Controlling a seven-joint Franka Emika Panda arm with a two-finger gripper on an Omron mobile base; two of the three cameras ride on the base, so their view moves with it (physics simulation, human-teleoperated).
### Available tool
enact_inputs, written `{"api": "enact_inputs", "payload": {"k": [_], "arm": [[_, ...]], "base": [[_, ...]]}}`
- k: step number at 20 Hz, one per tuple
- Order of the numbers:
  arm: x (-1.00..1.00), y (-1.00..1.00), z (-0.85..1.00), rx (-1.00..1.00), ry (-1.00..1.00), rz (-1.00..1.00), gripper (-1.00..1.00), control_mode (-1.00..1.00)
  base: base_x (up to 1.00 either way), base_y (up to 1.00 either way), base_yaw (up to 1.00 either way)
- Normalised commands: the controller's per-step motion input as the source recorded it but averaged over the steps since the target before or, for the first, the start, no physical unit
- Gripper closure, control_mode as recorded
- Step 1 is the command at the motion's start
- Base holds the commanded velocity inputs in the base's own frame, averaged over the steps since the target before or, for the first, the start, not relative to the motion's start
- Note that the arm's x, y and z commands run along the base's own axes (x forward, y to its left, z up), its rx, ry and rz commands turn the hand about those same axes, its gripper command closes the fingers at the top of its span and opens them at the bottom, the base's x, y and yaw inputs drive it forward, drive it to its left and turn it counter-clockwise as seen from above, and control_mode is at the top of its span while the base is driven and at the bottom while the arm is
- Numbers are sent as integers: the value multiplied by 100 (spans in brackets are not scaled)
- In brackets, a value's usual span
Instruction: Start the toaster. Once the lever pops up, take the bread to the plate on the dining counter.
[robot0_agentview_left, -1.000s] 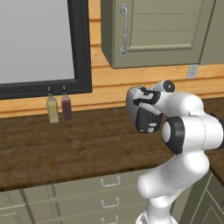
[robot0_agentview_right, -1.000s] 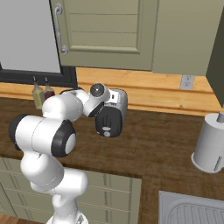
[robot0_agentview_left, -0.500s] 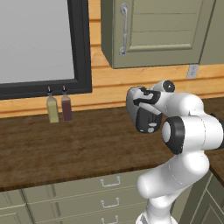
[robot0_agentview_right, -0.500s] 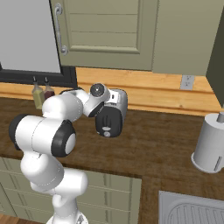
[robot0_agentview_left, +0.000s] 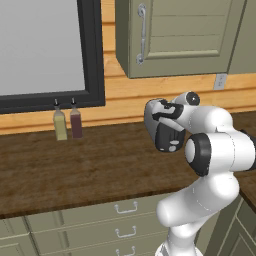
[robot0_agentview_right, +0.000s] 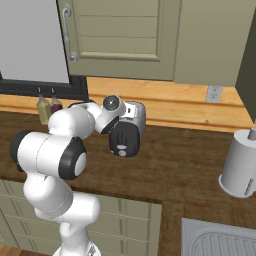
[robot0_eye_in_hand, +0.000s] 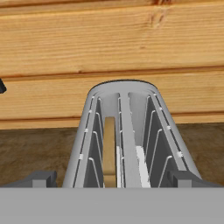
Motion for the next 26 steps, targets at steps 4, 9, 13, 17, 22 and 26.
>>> {"api": "enact_inputs", "payload": {"k": [4,9,13,17,22,26], "arm": [[0,0,0,0,0,0,-100,-100],[0,0,0,0,0,0,-100,-100],[0,0,0,0,0,0,-100,-100],[0,0,0,0,0,0,-100,-100],[0,0,0,0,0,0,-100,-100],[0,0,0,0,0,0,-100,-100]], "base": [[0,0,0],[0,0,0],[0,0,0],[0,0,0],[0,0,0],[0,0,0]]}}
